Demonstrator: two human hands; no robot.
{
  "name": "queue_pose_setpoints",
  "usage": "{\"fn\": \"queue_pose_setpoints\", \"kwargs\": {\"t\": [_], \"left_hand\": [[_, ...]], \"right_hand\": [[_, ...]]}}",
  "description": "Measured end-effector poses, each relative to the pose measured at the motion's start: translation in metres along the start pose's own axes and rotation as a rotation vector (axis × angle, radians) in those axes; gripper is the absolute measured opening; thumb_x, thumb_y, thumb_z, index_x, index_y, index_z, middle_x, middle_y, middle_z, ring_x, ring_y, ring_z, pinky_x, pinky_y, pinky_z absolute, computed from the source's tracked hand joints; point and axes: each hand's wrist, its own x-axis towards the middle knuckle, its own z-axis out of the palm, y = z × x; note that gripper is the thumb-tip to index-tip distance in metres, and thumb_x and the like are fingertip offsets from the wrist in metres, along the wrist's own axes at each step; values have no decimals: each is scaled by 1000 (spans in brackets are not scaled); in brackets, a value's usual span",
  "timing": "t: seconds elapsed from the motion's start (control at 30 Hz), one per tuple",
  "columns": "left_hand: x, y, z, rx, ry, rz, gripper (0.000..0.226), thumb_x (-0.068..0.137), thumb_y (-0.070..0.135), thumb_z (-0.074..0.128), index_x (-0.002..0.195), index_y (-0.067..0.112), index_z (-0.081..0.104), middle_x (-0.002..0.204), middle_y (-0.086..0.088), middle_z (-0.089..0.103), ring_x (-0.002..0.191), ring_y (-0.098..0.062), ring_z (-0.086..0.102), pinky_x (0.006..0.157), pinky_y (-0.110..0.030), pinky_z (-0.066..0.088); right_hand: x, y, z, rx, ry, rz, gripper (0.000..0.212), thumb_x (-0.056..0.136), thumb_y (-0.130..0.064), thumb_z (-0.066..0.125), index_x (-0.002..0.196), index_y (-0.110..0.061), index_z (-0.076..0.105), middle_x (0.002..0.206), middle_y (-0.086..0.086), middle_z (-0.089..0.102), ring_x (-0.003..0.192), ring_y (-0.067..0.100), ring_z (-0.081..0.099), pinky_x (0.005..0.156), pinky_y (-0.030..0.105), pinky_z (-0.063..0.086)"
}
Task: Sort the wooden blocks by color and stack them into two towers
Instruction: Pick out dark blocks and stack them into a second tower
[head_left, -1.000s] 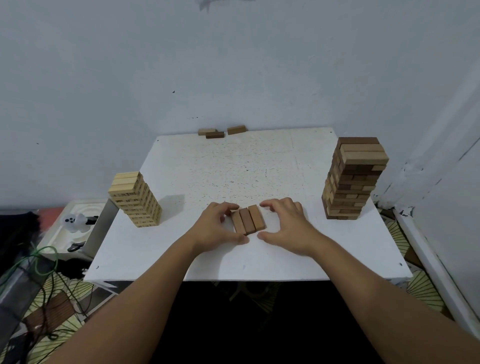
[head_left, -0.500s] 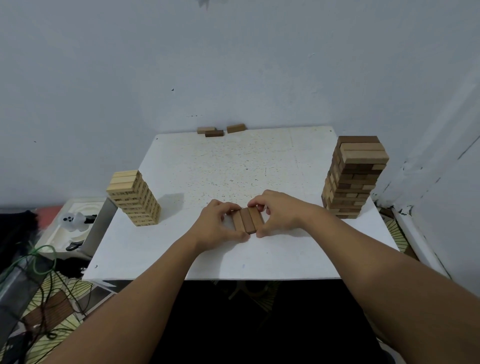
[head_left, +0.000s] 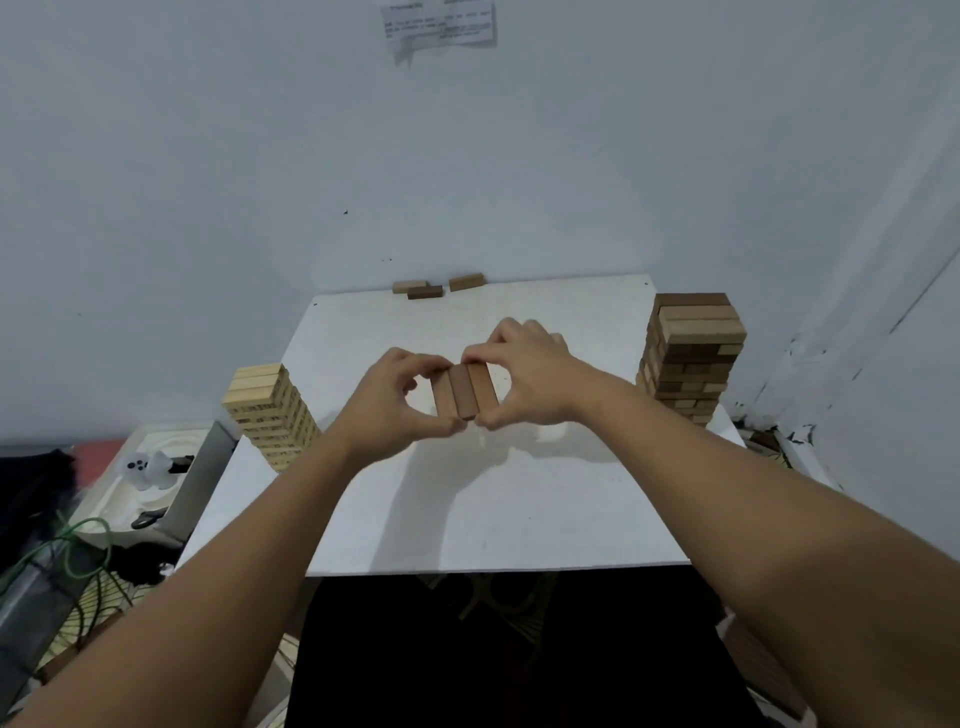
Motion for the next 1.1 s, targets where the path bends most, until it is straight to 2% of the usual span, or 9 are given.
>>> {"fn": "queue_pose_setpoints", "kwargs": {"t": [0.13,0.23,0.3,0.37,0.47,0.6,0.73,0.9,1.1], "left_hand": [[18,34,-27,15,52,78,66,67,29,97,127,34,68,120,15,57,107,-5,55,85,-12,40],[31,59,-33,3,56,117,67,67,32,96,128,38,67,124,23,61,115,0,56,90,-18,41],[40,75,-29,-11,41,135,66,67,34,95,127,39,67,121,26,65,120,2,56,98,-24,44],[49,92,-20,-30,14,155,65,67,36,94,127,37,67,119,27,68,122,3,58,104,-30,46],[63,118,-2,-25,-36,189,68,67,40,93,129,36,66,122,24,68,123,2,58,107,-34,47],[81,154,26,-27,-98,219,70,67,40,94,131,36,65,123,21,67,120,-2,59,100,-35,50],[95,182,53,1,-158,258,72,69,40,94,133,33,63,124,18,64,116,-8,59,95,-36,51],[102,199,74,-25,-224,255,68,71,37,94,131,32,64,125,15,64,115,-11,60,97,-40,55],[106,204,78,-42,-270,236,62,74,33,92,129,32,64,124,14,65,117,-13,59,95,-37,54]], "right_hand": [[6,-11,-48,-131,119,-41,64,73,-52,77,134,-40,58,137,-7,42,131,20,32,108,39,19],[-2,-9,-82,-193,123,-34,63,77,-52,76,136,-37,57,145,-10,47,148,19,25,120,51,-3],[-12,0,-100,-174,114,-13,58,81,-52,74,134,-37,56,144,-12,52,155,19,18,118,59,-17],[-24,13,-112,-133,117,15,55,82,-52,73,132,-39,55,142,-16,54,157,17,14,117,61,-21],[-46,35,-127,-120,129,74,60,81,-54,74,135,-43,52,141,-16,55,157,14,14,117,62,-21],[-78,65,-145,-120,151,165,66,81,-55,74,141,-44,48,147,-10,52,156,12,18,118,62,-19],[-102,91,-156,-95,157,251,66,80,-56,73,140,-47,48,142,-10,54,146,16,37,118,62,-16],[-120,112,-160,-38,152,301,65,80,-55,74,139,-48,49,136,-20,56,135,11,45,120,62,-12],[-125,124,-159,32,142,313,63,80,-55,76,138,-48,51,133,-24,53,131,7,44,120,62,-9]]}}
